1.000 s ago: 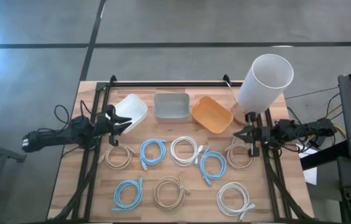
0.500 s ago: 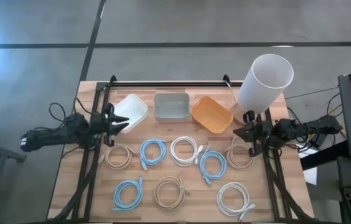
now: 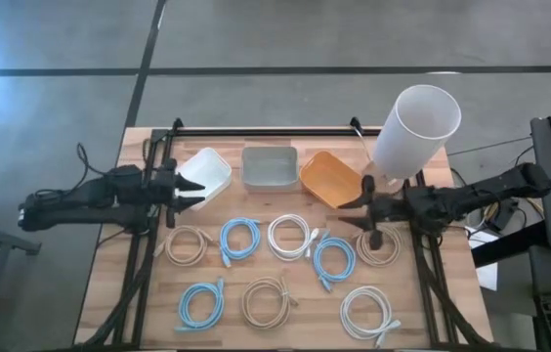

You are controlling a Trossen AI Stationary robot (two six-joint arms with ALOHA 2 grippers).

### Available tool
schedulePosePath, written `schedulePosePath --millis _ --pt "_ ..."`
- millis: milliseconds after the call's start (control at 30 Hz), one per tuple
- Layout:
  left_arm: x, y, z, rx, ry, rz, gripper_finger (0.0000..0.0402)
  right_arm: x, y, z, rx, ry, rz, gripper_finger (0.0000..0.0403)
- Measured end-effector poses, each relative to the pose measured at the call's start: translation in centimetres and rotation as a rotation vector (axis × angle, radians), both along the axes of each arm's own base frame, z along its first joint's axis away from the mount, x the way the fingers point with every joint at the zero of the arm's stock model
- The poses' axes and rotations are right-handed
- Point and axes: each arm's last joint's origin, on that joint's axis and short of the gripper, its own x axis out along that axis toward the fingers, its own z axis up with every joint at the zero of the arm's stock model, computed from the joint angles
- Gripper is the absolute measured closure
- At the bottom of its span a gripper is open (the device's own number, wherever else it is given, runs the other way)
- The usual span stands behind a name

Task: Sort HDMI cables
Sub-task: Put the top left brown HDMI cable into the white bin

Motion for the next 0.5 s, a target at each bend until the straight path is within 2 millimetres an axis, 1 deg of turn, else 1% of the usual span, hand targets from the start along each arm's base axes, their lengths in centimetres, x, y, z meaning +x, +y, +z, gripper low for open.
schedulePosePath --millis 133,333,400,500 --pt "1.0 -0.2 -0.3 -0.073 0.136 -0.038 0.0236 2.5 0.5 -0.4 0.024 0.1 -0.007 0.0247" --pt "2.6 -0.5 -0.7 -0.12 0.236 -0.055 0.0236 5.7 1.2 -1.6 0.003 0.216 -0.011 0.0234" --pt "2.9 -0.8 -0.8 -0.175 0.276 -0.058 0.0236 6.7 1.4 -1.8 0.013 0.237 -0.015 0.0231" --pt "3.2 -1.6 -1.5 -0.269 0.39 -0.06 0.0237 7.9 1.7 -2.0 0.026 0.261 -0.02 0.023"
